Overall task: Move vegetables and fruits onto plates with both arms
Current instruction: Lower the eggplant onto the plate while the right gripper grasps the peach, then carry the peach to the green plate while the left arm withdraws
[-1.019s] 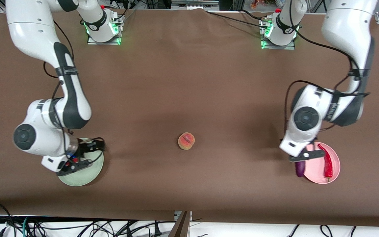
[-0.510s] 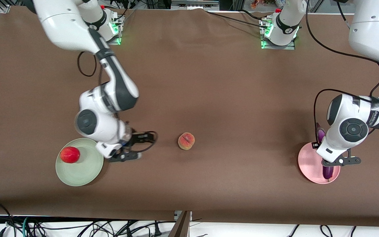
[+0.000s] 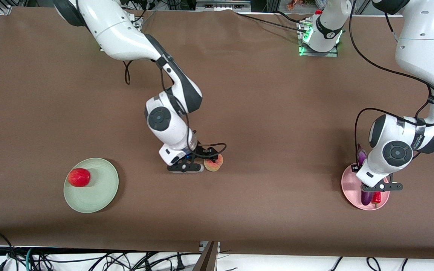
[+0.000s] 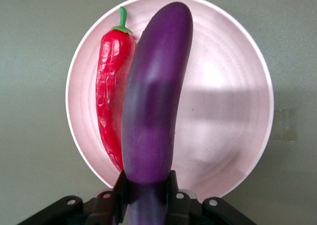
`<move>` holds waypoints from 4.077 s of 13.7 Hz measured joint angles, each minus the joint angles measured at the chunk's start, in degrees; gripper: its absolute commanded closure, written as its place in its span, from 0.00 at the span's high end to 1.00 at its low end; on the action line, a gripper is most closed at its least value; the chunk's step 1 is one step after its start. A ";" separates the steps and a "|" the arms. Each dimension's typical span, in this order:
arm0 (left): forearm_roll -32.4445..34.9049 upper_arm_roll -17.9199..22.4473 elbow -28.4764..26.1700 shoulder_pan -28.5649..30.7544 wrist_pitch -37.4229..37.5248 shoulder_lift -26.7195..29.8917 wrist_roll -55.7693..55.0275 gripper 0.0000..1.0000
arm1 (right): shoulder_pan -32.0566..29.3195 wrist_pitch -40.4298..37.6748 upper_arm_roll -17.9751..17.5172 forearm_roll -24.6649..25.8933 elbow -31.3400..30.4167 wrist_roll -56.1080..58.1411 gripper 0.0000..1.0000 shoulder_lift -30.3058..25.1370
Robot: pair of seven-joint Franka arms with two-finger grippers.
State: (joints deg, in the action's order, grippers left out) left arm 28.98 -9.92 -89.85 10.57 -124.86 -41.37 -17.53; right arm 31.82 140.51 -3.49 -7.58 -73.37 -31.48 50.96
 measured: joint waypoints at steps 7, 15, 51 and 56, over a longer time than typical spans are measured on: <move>-0.83 -1.04 1.39 0.28 -0.68 -0.22 1.17 1.00 | 2.66 5.83 0.56 3.00 0.01 -3.44 0.99 3.20; -14.45 -6.15 3.21 0.66 16.32 13.62 4.19 1.00 | 4.30 9.52 1.40 3.07 0.03 -4.16 0.46 4.29; -27.69 7.42 -7.67 -10.95 33.75 45.21 17.27 1.00 | -26.25 -17.54 5.69 1.47 1.17 56.96 1.00 -2.58; -27.69 7.50 -7.67 -10.79 34.24 45.21 17.30 1.00 | -25.66 -38.59 5.64 1.48 5.60 52.64 1.00 -12.29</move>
State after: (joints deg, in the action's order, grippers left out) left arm 1.28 -2.43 -97.52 -0.22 -90.63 3.84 -0.23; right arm 6.16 101.92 2.15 -6.10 -67.77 21.17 38.67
